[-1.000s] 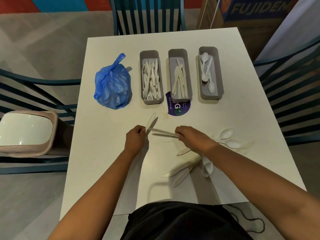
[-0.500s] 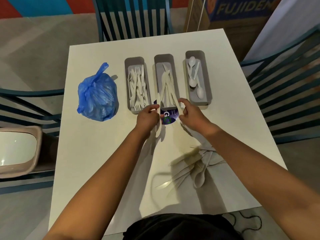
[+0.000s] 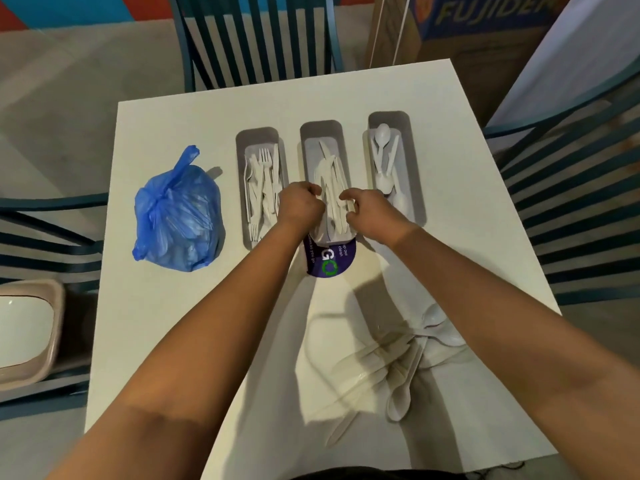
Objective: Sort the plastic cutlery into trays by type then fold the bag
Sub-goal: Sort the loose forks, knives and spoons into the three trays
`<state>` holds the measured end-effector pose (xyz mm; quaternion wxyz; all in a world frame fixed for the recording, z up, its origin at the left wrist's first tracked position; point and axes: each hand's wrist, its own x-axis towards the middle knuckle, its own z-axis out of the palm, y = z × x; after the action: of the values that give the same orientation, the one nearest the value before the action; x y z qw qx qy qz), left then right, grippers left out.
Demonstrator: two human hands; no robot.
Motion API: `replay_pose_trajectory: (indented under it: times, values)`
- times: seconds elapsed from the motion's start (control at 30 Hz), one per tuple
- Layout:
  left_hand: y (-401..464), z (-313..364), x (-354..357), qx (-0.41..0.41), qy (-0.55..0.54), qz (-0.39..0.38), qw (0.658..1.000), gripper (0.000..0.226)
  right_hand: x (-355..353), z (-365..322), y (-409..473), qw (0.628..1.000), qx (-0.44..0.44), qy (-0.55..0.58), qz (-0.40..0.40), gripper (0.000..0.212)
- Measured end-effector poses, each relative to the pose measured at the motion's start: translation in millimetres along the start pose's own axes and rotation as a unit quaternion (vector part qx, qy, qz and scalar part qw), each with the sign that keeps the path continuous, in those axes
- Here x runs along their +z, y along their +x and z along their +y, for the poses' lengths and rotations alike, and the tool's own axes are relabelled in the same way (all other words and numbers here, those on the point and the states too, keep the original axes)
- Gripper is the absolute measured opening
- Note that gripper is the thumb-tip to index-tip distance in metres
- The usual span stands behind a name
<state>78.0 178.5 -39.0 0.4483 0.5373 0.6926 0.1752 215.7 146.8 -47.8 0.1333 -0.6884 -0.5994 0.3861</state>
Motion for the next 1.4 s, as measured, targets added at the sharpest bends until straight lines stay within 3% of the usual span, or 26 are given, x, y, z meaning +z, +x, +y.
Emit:
replay_pose_trajectory:
  times: [0.33, 0.43, 0.53, 0.67, 0.8, 1.1, 1.4]
  values:
    - [45.2, 27.9, -5.5, 0.026, 0.047, 0.022, 0.998, 0.032, -10.2, -12.3, 37.7, 0.999, -0.01, -0.053, 0.005, 0.042]
    - [44.9, 33.5, -7.2, 0.052, 0.101, -0.002, 0.993, 0.035, -8.8, -13.7, 37.8, 0.998, -0.005, -0.068, -0.001, 0.049]
    - [38.4, 32.2, -11.1, 0.053, 0.074, -0.022, 0.996, 0.032, -8.6, -12.3, 32.4, 0.997, -0.013, -0.069, 0.015, 0.056]
    - [16.9, 16.0, -11.6, 0.049, -0.015, -0.021, 0.998, 0.028, -8.9, 1.9, 12.3, 0.998, -0.021, -0.042, 0.034, 0.043]
    - [-24.3, -3.7, -3.7, 0.065, -0.028, -0.039, 0.997, 0.024, -7.5, 21.4, -18.2, 0.998, -0.046, -0.011, 0.028, 0.026]
    - [-110.8, -50.9, 37.2, 0.073, 0.043, -0.137, 0.987, 0.025, -4.7, 69.6, -75.0, 0.999, -0.006, -0.009, 0.045, 0.018]
    - [-139.8, -78.0, 54.6, 0.095, 0.118, -0.175, 0.973, 0.025, -2.7, 109.9, -136.8, 0.995, 0.061, -0.026, 0.07, 0.02]
